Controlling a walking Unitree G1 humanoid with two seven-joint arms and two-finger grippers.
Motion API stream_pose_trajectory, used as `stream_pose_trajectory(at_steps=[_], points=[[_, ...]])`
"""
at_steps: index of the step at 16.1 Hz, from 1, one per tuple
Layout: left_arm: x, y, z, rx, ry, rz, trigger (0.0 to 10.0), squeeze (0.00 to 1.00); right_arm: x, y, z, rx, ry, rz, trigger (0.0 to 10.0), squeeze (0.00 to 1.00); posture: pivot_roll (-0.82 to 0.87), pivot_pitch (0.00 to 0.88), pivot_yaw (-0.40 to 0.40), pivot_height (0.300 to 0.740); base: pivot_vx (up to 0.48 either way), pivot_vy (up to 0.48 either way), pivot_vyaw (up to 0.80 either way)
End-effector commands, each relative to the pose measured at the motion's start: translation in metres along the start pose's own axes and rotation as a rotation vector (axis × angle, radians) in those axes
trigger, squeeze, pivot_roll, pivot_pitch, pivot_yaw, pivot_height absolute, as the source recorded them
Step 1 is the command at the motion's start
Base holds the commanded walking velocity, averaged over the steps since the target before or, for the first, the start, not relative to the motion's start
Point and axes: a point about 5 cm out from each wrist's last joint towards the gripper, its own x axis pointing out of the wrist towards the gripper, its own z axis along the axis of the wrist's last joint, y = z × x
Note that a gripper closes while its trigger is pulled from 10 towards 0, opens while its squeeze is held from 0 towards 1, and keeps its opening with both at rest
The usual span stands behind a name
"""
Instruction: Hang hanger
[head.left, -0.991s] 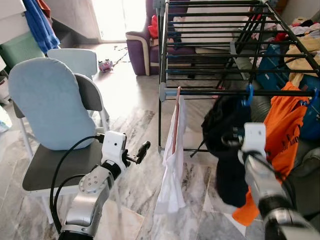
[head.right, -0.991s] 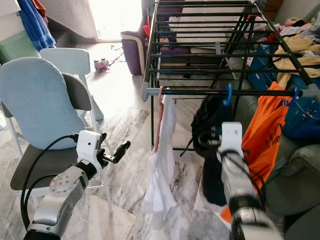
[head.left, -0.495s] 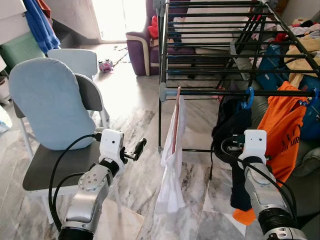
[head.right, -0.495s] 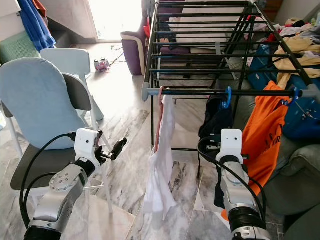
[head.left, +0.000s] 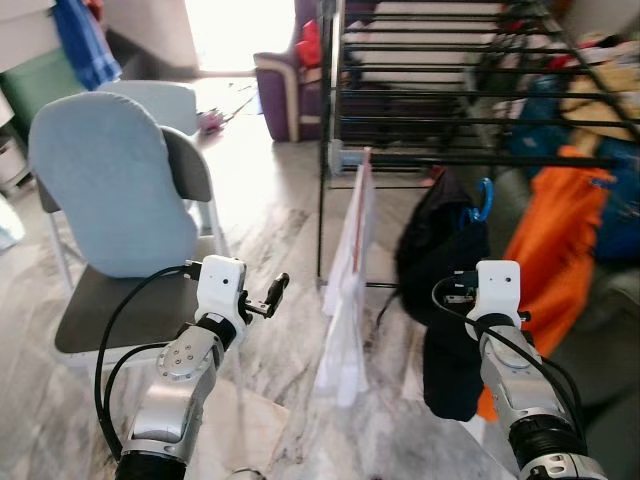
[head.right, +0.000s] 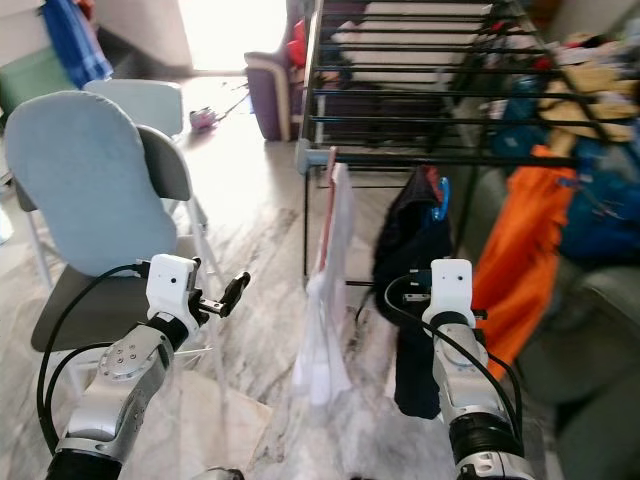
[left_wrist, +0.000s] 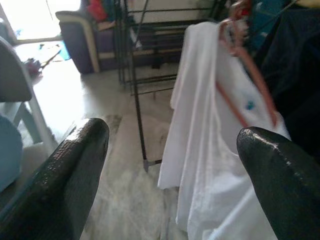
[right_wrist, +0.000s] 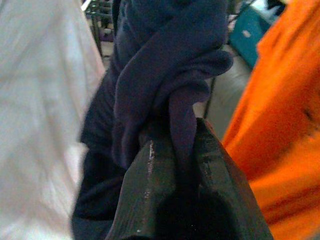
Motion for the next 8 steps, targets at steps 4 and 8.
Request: stream_pose_trajectory(at_steps=[4, 8], points=[[0.0006, -0.0015, -0.0023, -0.008, 0.001, 0.006, 10.0, 0.0, 0.0058, -0.0025, 0.0188, -0.009, -0.061, -0.001, 10.0, 0.0, -0.08, 0.0, -0.003, 0.74, -0.354, 0.0, 0.0], [0.0013, -0.0017, -0.0028, -0.011, -0.001, 0.005, 10.0, 0.0, 0.0086, -0.0007, 0.023, -0.01, -0.066, -0.001, 10.0, 0.0, -0.09, 0.0, -0.001, 0.74, -0.349, 0.0, 0.0]])
